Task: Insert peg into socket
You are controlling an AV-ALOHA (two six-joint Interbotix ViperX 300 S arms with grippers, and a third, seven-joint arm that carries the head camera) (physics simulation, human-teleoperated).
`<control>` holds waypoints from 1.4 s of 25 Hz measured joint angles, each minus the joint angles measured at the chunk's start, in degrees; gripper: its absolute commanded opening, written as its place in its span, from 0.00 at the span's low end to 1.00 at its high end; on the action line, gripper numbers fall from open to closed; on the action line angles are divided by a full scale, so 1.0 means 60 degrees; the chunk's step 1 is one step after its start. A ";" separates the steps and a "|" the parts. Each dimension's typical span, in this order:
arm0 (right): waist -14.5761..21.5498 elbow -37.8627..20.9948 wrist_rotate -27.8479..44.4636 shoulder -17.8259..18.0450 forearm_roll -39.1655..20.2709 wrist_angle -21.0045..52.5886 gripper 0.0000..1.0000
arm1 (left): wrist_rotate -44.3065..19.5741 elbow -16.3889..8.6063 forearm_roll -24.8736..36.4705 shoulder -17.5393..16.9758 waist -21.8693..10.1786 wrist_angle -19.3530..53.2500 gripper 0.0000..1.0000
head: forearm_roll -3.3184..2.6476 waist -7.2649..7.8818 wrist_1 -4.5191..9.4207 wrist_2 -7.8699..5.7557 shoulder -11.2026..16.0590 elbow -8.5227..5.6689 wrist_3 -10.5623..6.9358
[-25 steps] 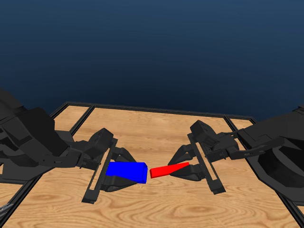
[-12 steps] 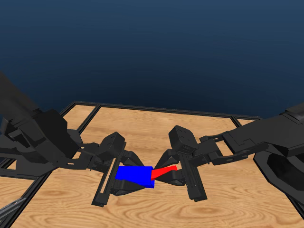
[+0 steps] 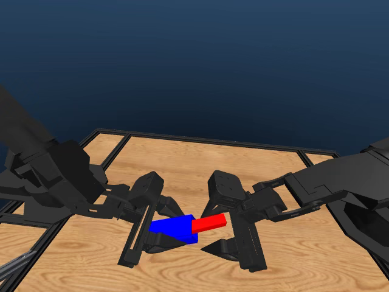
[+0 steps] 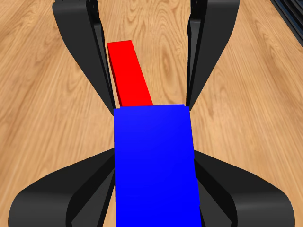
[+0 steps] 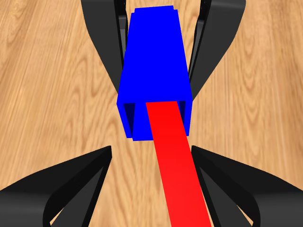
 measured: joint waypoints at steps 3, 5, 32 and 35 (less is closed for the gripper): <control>-0.0124 0.0914 0.0500 -0.0583 -0.0085 0.0147 1.00 | -0.0008 -0.0085 0.0089 -0.0018 0.0129 -0.0106 0.00 | -0.0005 -0.0002 0.0004 -0.0010 -0.0023 0.0000 -0.0010; -0.0213 0.1547 0.0885 -0.0956 -0.0182 0.0162 1.00 | 0.0061 -0.0085 0.0098 0.0018 0.0166 -0.0118 0.00 | -0.0011 -0.0019 0.0000 -0.0012 -0.0039 0.0000 -0.0012; -0.0220 0.0288 0.1112 0.0283 -0.0543 -0.0629 0.00 | -0.0233 -0.0237 0.0502 0.0199 0.0265 0.0274 0.00 | -0.0022 -0.0206 0.0001 0.0110 -0.0050 0.0000 0.0134; -0.0261 0.0453 0.1131 0.0378 -0.0311 -0.0840 0.00 | -0.0293 -0.0228 0.0479 0.0190 0.0272 0.0290 0.00 | -0.0015 -0.0192 0.0001 0.0122 -0.0050 0.0000 0.0141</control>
